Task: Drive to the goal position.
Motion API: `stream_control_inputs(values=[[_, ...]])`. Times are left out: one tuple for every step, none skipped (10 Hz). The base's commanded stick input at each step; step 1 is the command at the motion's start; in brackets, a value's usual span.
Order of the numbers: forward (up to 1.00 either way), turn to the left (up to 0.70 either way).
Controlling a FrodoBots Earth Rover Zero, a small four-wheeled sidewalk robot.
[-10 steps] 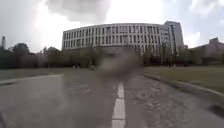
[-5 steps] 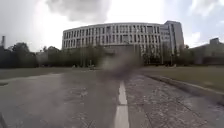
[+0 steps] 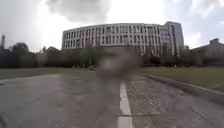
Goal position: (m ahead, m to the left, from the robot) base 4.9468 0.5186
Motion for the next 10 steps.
stream_control_inputs(values=[[0.7, -0.02], [0.7, 0.0], [0.7, 0.0], [0.7, 0.0], [0.7, 0.0], [0.7, 0.0], [0.7, 0.0], [0.7, 0.0], [0.7, 0.0], [0.7, 0.0]])
